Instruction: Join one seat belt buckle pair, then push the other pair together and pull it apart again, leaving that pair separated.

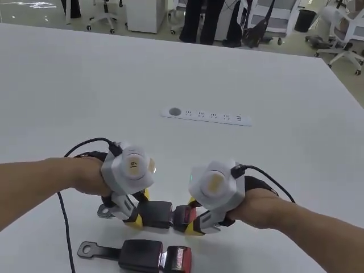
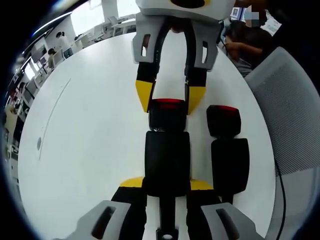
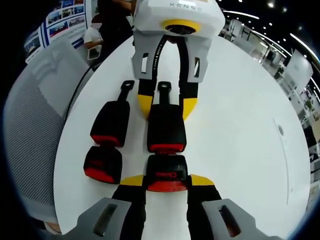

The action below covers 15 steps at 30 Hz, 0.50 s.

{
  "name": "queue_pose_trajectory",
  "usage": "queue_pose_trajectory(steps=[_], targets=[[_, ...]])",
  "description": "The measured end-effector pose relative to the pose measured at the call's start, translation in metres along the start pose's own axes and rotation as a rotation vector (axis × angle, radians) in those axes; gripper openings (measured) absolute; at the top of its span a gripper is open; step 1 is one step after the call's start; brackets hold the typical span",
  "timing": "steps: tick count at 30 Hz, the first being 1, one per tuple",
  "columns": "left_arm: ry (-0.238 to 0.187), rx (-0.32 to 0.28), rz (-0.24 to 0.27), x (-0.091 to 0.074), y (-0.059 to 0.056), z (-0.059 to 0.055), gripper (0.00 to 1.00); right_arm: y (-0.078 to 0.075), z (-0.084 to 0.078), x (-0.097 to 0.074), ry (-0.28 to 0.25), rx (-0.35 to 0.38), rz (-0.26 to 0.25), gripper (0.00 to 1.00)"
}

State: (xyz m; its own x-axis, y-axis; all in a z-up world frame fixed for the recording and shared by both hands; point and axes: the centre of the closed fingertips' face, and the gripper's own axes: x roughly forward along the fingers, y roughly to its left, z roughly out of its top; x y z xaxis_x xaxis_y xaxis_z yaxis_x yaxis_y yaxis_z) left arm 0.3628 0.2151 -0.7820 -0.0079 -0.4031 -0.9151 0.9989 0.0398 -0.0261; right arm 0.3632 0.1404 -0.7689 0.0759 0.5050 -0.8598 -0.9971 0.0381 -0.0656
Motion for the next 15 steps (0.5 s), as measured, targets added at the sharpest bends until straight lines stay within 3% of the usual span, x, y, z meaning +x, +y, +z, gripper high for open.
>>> queue_pose_trajectory(steps=[15], targets=[[0.008,-0.007,0.000,-0.0004,0.0003,-0.0007,0.30,0.0017,-0.0016,0.0017,0.000,-0.013,0.007,0.27]])
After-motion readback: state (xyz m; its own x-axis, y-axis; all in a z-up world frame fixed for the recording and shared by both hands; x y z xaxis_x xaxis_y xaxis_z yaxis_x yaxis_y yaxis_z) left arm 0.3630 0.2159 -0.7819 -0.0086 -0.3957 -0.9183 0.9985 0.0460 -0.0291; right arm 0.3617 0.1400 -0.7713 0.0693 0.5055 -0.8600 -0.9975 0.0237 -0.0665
